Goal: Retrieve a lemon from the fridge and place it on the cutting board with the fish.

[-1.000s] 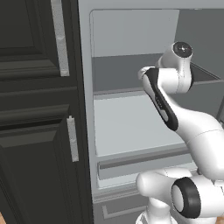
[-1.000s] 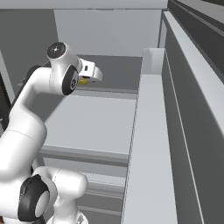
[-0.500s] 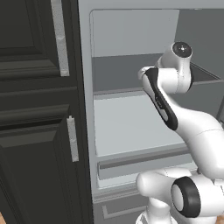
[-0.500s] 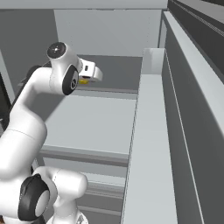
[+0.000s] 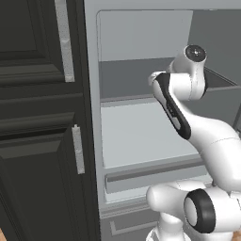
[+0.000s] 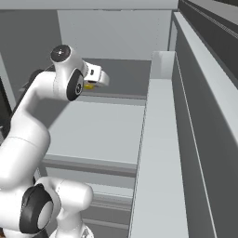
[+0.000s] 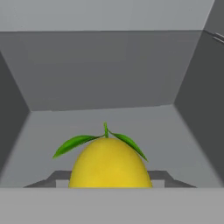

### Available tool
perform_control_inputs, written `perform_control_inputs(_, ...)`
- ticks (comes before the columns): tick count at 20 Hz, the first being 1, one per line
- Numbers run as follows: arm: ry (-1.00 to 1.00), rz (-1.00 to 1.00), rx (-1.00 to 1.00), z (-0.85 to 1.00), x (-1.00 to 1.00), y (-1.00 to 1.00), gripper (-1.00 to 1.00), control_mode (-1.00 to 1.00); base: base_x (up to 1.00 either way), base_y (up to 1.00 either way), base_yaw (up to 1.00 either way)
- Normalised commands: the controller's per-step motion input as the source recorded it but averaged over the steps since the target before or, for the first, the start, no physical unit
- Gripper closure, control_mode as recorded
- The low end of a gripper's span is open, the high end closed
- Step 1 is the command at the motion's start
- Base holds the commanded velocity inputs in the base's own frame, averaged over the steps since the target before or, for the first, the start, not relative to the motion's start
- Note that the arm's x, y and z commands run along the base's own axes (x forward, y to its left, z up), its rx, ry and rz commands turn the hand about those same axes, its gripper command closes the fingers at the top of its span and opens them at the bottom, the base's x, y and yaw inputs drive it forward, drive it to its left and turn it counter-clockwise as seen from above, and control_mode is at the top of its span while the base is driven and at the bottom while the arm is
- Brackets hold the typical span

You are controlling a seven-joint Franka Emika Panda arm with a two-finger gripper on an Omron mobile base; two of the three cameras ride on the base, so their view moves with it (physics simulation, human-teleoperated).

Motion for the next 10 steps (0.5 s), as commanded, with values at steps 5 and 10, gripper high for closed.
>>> perform_control_inputs(5,0.0,0.0,0.0,0.0,-0.09,0.0,1.0,-1.0,0.0,0.0,0.0)
perform_control_inputs(10,-0.03,0.0,0.0,0.36,-0.91,0.0,1.0,-1.0,0.0,0.0,0.0)
